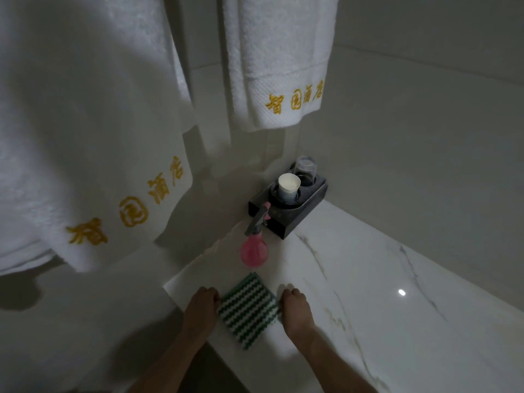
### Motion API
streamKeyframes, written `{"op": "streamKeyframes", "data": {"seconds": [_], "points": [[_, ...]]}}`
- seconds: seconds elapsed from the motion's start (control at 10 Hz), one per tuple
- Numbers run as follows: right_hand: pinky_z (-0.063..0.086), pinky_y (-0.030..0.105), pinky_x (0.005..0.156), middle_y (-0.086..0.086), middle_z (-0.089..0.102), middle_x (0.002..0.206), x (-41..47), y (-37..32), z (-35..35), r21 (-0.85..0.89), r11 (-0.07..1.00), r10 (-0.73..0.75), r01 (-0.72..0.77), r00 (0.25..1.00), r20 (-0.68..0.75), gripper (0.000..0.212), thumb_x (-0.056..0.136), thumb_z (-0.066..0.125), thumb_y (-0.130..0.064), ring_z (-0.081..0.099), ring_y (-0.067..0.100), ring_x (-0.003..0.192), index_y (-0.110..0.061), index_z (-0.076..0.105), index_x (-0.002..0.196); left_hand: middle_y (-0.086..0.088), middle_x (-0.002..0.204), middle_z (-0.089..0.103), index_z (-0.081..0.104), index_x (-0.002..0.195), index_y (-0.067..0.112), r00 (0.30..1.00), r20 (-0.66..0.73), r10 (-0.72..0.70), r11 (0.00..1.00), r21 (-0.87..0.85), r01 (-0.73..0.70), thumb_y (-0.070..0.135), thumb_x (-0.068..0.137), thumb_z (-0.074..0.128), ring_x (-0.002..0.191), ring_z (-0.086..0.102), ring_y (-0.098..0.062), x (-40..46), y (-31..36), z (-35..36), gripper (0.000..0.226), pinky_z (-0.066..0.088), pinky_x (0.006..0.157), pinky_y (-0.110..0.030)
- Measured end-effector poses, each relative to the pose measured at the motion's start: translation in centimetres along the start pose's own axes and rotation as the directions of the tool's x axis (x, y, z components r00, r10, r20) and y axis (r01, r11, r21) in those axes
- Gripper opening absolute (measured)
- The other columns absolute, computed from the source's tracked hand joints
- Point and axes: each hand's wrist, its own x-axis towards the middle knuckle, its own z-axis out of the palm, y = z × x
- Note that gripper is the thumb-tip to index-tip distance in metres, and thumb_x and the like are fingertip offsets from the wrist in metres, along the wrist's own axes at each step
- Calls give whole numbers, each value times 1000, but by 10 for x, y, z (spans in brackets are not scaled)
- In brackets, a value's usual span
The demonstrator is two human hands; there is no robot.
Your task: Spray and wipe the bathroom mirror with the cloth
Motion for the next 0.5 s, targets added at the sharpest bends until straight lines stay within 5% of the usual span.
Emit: {"op": "streamKeyframes", "data": {"seconds": [0.2,0.3,0.4,0.5], "points": [[46,38,93,22,54,123,-1,-6,-1,-52,999,-21,14,991,-133,42,86,52,3,54,37,117,6,51,127,2,93,50,48,89,23,1000,20,-23,995,97,21,27,97,43,90,56,-17,-5,0,-2,10,44,77,-27],[52,32,80,15,64,106,-3,-8,-6,-111,994,-16,0,991,-135,38,73,74,-10,64,29,97,-1,65,109,-3,104,57,53,100,20,1000,-6,-21,994,112,21,24,98,40,96,56,-19,-6,-2,-5,14,46,83,-32],[51,29,49,8,65,67,-8,-1,-6,-37,999,7,-12,991,-130,35,40,89,-12,66,23,59,-7,72,70,-5,111,57,52,117,17,999,-36,-31,994,99,35,22,98,41,104,56,-21,-11,2,-10,23,45,83,-32],[43,31,92,12,55,125,-14,-1,-6,48,999,4,-1,999,-49,38,91,53,-12,54,29,115,-7,54,129,-5,118,55,48,126,17,999,-46,5,992,124,0,23,98,42,109,55,-20,-12,3,-14,30,45,86,-31]]}}
